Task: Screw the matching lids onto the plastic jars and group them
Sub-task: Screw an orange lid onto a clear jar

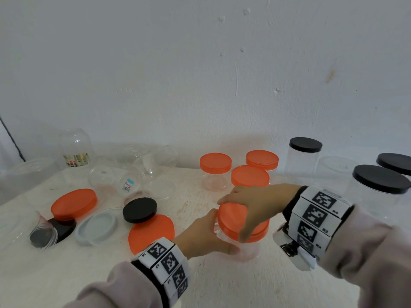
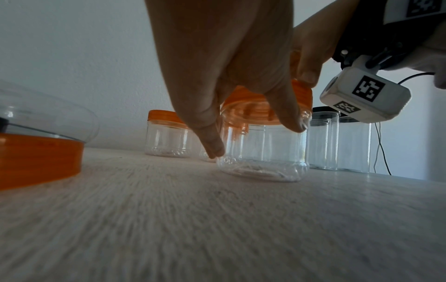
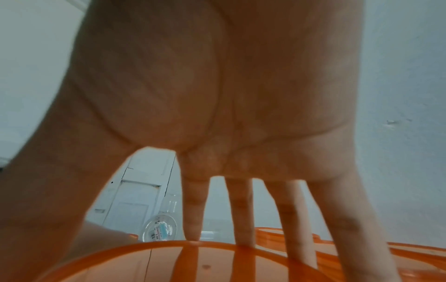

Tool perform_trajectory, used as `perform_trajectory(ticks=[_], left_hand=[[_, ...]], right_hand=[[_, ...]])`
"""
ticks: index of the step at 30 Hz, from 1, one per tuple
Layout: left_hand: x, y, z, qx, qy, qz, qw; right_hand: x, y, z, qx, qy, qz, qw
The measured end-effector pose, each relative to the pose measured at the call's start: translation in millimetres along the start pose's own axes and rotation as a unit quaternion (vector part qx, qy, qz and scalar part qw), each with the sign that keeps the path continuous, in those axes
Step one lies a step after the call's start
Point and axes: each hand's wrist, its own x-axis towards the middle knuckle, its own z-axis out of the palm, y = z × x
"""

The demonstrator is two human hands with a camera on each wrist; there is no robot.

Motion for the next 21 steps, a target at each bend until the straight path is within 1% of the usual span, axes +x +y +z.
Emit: perform_trajectory(ticks=[5,8,12,16,21], left_hand=[[0.3,-0.9,0.3,-0.008,-0.003,0.002,1.0],[1.5,-1.3,0.3,-0.013,-0.007,0.001,1.0],[2.6,-1.9,0.8,-0.009,-0.007,0.001,1.0],[3.2,-2.9,0.8,-0.006,-0.006,0.003,1.0],[4.1,-5.1,1.5,-0.012,-0.006,0.009,1.0]], right_hand=[[4.2,1.0,8.2,-0.002,0.038,0.029,0.999],[5.1,2.3,9.6,-0.005,0.031,0.038,0.999],[2.9,2.9,6.5,-0.021,0.002,0.014,1.0],[2.5,4.4,7.5,-0.007,0.024,-0.006,1.0],[2.3,9.0,16.5,0.021,0.06,-0.009,0.998]])
